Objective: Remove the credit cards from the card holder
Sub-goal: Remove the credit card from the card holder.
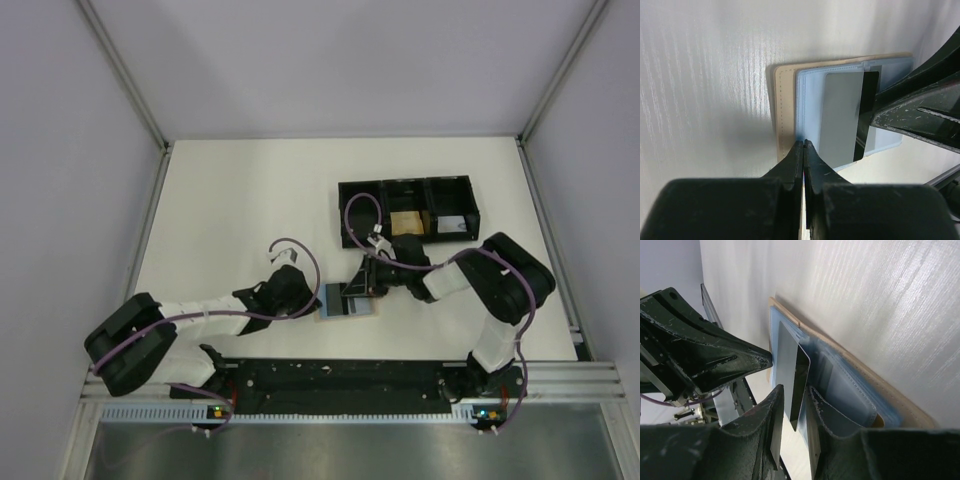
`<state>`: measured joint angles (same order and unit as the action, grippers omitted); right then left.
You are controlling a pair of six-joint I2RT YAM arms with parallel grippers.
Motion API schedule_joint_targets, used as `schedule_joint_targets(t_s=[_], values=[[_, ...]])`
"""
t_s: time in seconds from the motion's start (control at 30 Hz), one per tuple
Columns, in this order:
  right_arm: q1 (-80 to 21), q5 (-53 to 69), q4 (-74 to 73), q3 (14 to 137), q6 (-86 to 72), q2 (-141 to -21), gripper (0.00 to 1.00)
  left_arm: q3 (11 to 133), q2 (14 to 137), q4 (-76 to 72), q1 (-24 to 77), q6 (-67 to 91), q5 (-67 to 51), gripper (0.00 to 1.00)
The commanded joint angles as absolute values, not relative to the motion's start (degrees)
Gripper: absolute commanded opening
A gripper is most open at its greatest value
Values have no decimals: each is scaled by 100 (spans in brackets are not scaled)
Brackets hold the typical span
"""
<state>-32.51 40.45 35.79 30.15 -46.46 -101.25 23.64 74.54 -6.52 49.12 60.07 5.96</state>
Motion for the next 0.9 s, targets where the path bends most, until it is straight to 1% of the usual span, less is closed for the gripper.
schedule_joint_targets(t_s=[0.0,0.07,0.13,0.2,0.27,0.3,0.5,0.87], values=[[-3322,4069,3893,3234,-4676,-10318,25,2435,7611,-519,4887,5871,589,0],[-3331,4069,3946,3243,-4685,-10345,25,2443,7646,-527,4887,5880,571,0],[-3331,4070,3955,3243,-4685,-10345,21,2435,7655,-527,4887,5880,563,0],[-3331,4087,3990,3226,-4684,-10336,12,2426,7664,-527,4887,5880,562,0],[-3331,4096,3999,3226,-4667,-10336,1,2434,7664,-510,4887,5880,562,0],[-3322,4096,3982,3217,-4650,-10345,0,2426,7664,-501,4887,5880,571,0],[-3085,3991,3701,3059,-4421,-10064,0,2382,7603,-431,4887,5932,624,0],[-2830,3252,2172,2892,-3657,-8878,0,2391,7488,-352,4887,5915,677,0]])
